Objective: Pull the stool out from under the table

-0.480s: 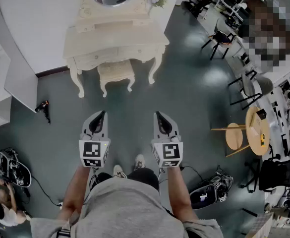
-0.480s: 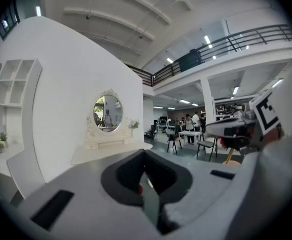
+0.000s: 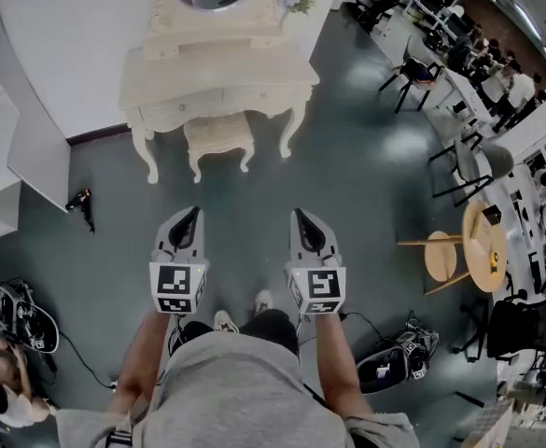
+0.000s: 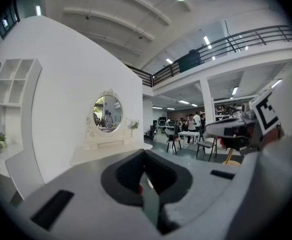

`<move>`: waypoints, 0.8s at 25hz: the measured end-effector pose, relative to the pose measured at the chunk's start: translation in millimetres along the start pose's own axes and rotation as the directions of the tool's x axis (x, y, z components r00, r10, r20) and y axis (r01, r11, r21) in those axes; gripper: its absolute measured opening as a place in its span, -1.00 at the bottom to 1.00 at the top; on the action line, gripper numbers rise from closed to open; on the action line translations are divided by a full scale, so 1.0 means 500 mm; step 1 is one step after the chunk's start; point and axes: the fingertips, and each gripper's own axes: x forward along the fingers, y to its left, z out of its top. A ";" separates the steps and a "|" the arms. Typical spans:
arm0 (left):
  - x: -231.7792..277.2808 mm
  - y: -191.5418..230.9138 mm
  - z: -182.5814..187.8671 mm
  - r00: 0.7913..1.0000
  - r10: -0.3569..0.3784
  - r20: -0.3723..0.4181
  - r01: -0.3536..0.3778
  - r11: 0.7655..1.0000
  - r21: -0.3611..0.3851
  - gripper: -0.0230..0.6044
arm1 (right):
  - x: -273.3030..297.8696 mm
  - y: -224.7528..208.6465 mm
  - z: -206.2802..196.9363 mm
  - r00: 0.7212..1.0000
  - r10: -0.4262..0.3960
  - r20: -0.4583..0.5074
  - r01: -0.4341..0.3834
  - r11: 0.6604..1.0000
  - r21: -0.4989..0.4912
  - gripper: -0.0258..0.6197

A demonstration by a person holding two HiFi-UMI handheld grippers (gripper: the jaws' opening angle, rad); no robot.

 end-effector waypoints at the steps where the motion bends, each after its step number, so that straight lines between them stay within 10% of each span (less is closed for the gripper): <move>1: -0.001 0.000 0.001 1.000 -0.001 0.002 0.001 1.000 0.000 -0.93 | -0.002 0.000 -0.001 1.000 -0.001 0.000 0.001 1.000 0.001 -0.88; 20: 0.213 0.065 -0.016 0.998 0.054 -0.037 -0.055 0.998 -0.013 -0.93 | 0.216 -0.099 -0.057 0.998 0.059 -0.033 -0.057 0.997 0.044 -0.88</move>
